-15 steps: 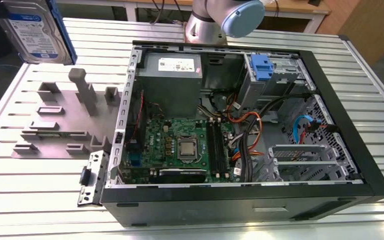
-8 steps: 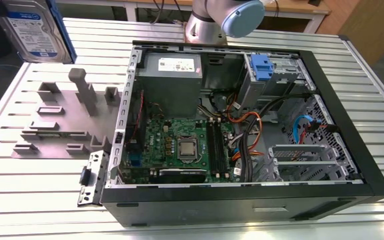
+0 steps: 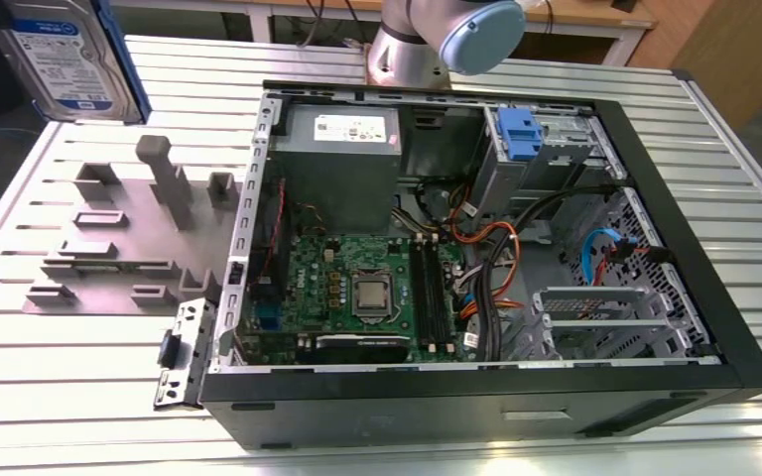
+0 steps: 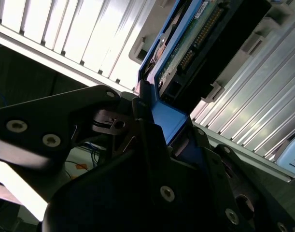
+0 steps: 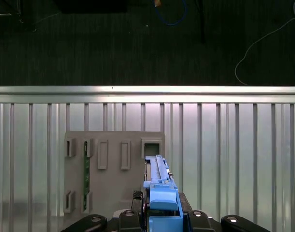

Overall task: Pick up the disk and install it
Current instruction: 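Pick up the disk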

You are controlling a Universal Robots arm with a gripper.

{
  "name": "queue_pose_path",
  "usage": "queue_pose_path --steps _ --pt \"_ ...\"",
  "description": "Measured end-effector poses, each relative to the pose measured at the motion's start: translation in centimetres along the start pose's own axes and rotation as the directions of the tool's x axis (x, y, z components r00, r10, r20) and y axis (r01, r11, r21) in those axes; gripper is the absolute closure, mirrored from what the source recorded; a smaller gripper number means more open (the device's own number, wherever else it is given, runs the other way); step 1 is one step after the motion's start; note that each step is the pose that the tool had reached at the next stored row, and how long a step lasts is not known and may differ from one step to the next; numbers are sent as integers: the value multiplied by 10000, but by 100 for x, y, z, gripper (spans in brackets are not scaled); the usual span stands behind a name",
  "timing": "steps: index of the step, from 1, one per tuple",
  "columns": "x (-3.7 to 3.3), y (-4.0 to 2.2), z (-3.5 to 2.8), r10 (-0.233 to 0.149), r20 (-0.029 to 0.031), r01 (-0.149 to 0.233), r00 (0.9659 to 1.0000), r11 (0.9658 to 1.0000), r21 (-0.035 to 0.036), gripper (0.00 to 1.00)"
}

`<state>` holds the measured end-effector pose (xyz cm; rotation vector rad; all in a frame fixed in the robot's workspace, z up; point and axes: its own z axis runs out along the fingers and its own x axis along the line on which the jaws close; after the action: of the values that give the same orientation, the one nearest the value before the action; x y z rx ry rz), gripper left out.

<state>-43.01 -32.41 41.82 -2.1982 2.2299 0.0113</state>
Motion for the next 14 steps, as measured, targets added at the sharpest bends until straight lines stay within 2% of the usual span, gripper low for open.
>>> queue_pose_path --steps 12,14 --pt "0 0 -20 0 -1 0 10000 10000 -1 64" --pt "-1 0 -38 0 0 0 10000 10000 -4 64"
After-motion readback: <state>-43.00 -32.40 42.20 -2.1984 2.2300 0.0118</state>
